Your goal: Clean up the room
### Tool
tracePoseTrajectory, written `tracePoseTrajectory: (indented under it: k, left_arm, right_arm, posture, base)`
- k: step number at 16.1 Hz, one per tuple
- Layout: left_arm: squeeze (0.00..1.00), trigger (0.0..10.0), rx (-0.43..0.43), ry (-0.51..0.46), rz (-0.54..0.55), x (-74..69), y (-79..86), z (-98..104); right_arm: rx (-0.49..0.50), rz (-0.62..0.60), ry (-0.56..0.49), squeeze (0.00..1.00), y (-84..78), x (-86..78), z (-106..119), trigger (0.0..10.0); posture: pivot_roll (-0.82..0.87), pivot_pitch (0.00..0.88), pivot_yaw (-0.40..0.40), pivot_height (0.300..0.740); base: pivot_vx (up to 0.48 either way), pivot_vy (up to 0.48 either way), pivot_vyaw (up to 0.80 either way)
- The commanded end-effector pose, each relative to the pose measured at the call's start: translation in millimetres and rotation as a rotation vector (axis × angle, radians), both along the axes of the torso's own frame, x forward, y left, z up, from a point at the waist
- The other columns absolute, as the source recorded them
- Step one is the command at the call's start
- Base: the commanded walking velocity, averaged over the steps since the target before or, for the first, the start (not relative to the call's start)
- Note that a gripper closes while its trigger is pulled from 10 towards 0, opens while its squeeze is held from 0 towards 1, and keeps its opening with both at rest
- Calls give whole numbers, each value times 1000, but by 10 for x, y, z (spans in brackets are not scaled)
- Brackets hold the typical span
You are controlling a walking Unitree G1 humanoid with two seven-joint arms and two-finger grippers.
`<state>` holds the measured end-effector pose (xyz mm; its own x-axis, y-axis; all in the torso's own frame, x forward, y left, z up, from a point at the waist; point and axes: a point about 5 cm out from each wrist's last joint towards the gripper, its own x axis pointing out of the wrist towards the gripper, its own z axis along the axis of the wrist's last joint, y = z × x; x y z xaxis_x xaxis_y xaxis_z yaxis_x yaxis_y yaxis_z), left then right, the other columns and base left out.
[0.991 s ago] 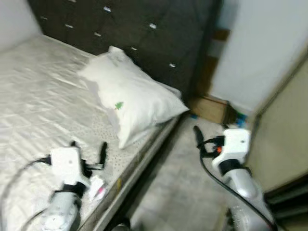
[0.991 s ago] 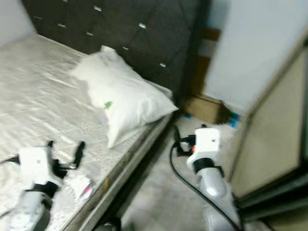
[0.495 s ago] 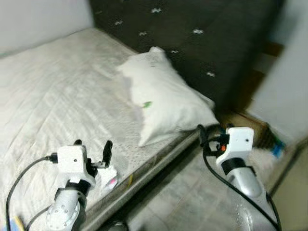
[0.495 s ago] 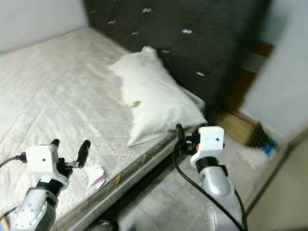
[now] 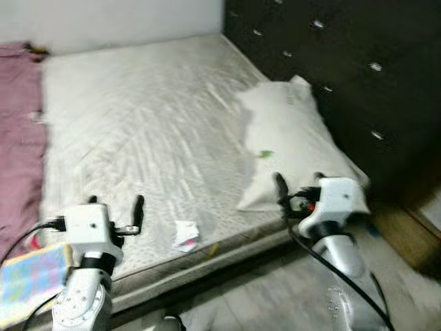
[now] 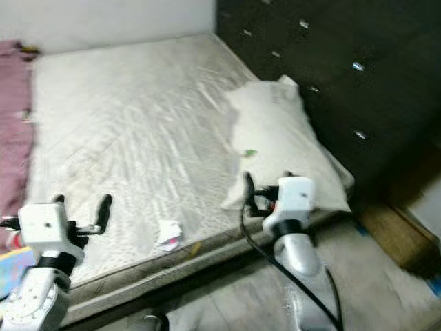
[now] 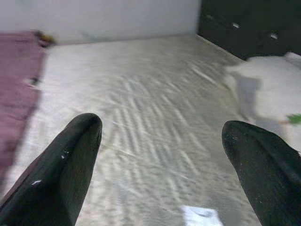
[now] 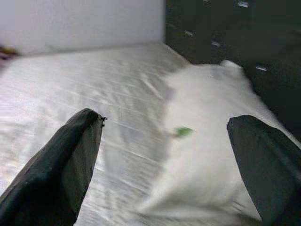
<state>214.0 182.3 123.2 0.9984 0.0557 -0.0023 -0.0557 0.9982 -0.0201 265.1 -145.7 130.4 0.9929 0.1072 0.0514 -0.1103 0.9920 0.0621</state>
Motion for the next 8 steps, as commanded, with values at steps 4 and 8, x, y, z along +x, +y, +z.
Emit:
tracePoseTrajectory:
  k: [4, 8]
  left_arm:
    - [0, 10000, -9, 12, -33, -1, -62, -32]
    - [0, 10000, -22, 8, -44, 10, -78, -20]
  right_arm:
    - [-2, -52, 24, 0, -128, 33, -33, 10000]
    - [2, -57, 29, 0, -104, 20, -51, 10000]
  posture:
    - [18, 143, -53, 740]
    - [20, 147, -52, 740]
  base:
    - [0, 0, 794]
    - [0, 0, 745]
